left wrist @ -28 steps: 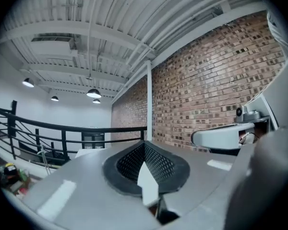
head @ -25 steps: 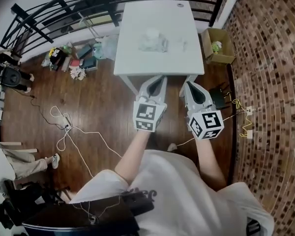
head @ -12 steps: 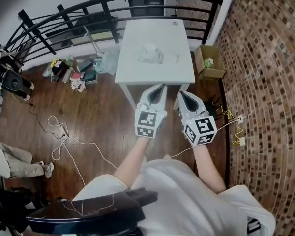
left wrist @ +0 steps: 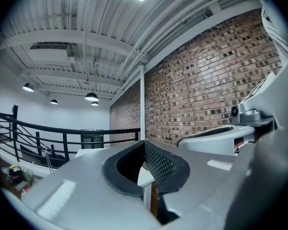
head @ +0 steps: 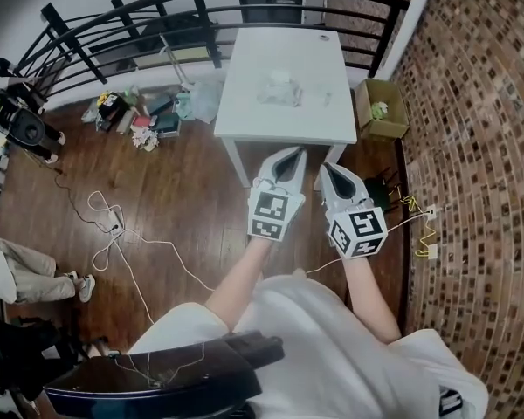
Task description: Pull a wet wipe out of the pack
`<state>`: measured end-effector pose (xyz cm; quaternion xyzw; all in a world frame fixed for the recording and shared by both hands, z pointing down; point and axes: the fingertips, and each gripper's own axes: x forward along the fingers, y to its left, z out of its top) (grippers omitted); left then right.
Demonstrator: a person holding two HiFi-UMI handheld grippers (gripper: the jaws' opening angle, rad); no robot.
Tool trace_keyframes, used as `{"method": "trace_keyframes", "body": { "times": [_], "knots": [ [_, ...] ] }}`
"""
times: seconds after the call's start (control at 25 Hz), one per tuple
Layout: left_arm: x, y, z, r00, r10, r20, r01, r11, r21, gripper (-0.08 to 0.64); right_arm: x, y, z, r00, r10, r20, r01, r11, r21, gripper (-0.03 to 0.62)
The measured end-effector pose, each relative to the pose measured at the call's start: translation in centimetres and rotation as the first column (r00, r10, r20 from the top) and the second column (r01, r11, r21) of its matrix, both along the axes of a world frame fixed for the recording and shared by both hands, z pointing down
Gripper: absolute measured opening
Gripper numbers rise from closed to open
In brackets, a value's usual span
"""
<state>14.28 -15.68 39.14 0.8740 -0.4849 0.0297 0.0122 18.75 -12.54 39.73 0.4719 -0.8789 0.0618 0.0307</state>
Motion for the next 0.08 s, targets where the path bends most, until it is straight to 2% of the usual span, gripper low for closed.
{"method": "trace_keyframes", "body": {
  "times": [0.08],
  "knots": [
    [-0.59, 0.02, -0.28, 1.000, 0.011, -0.001, -0.011, 1.000, 0.009, 0.017, -0.42, -0.21, -0.36, 1.000, 0.013, 0.000, -0.013, 1.000, 0.009, -0.008]
  ]
}}
